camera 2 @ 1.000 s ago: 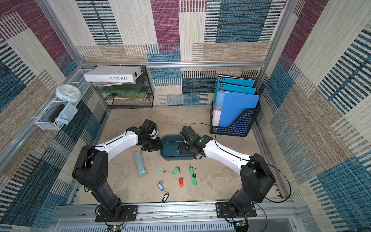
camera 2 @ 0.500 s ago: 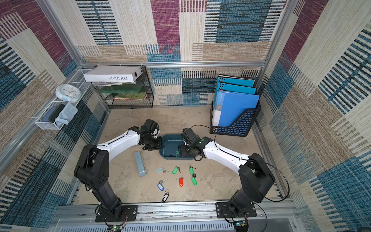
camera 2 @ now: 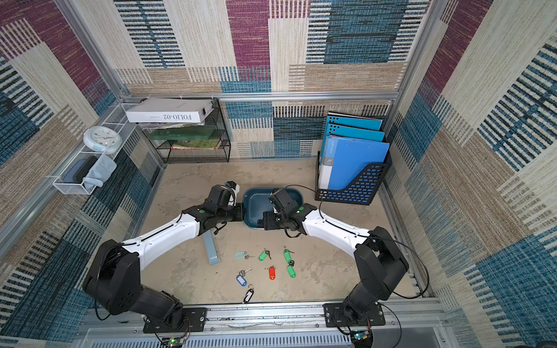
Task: Take the keys out of the storage box
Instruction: Pick up the storage box at the center of the board, then pick up the key from the storage box.
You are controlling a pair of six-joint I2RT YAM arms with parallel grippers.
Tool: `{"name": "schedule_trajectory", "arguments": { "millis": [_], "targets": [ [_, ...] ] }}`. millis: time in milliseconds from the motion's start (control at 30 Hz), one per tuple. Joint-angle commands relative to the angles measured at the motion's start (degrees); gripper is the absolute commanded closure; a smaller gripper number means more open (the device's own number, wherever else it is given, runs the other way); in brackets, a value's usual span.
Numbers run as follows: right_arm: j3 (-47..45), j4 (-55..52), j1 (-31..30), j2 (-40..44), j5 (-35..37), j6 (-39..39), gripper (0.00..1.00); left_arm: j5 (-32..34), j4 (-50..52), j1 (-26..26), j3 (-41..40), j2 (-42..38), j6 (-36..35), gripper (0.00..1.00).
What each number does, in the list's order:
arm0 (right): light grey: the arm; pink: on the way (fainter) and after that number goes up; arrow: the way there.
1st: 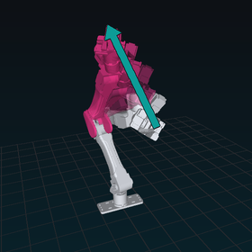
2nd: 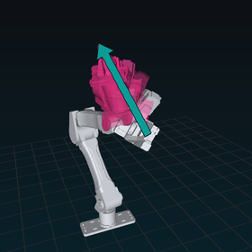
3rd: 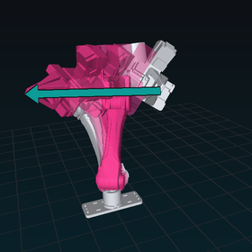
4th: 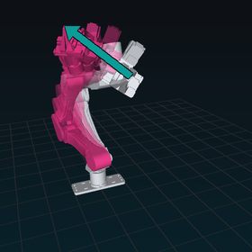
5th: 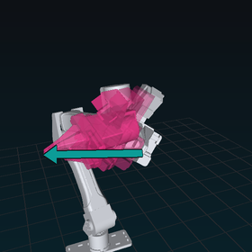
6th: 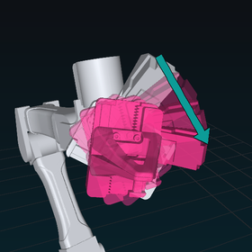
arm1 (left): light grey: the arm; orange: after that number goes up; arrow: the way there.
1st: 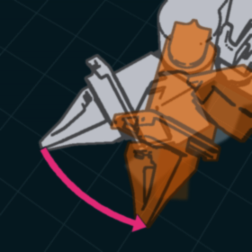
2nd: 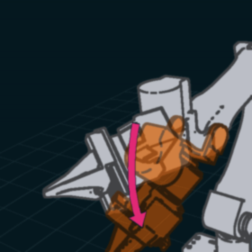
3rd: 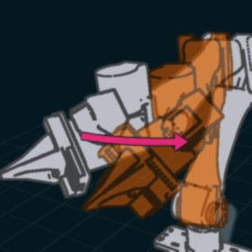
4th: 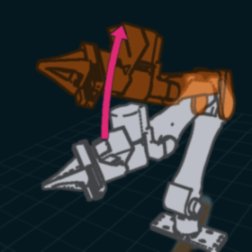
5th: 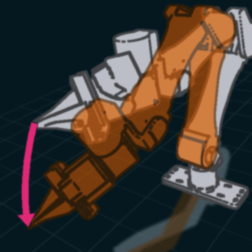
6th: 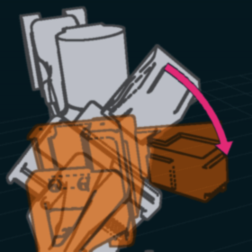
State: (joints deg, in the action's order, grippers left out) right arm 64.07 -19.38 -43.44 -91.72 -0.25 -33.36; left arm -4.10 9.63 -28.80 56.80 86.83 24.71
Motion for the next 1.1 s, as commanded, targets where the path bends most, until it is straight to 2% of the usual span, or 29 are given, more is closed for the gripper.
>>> {"name": "schedule_trajectory", "arguments": {
  "millis": [0,133,400,700,933,1067],
  "targets": [
    [0.93,0.65,-0.07,-1.37,1.1,-2.2,0.37,4.76,-7.71,-0.42,-1.21,0.01,-3.68,1.0],
    [1.05,-0.82,-0.07,-3.04,3.38,-2.19,0.43,7.71,-11.48,-1.17,-4.77,-0.65,-5.5,1.0],
    [3.41,-1.28,-0.07,-8.06,6.18,-0.95,0.43,7.04,-17.94,-1.7,-9.07,-0.11,-6.61,1.0],
    [6.94,-1.59,-0.07,-15.14,7.81,-0.36,0.44,8.14,-18.75,-2.29,-10.42,-0.45,-7.22,1.0],
    [8.12,-2.33,-0.07,-18.22,8.6,0.3,0.5,7.79,-19.44,-2.31,-11.35,-0.52,-7.05,1.0],
    [8.49,-2.18,-0.07,-19.58,8.68,0.48,0.6,7.53,-19.2,-2.32,-11.2,-0.28,-7.07,1.0]
  ]
}}
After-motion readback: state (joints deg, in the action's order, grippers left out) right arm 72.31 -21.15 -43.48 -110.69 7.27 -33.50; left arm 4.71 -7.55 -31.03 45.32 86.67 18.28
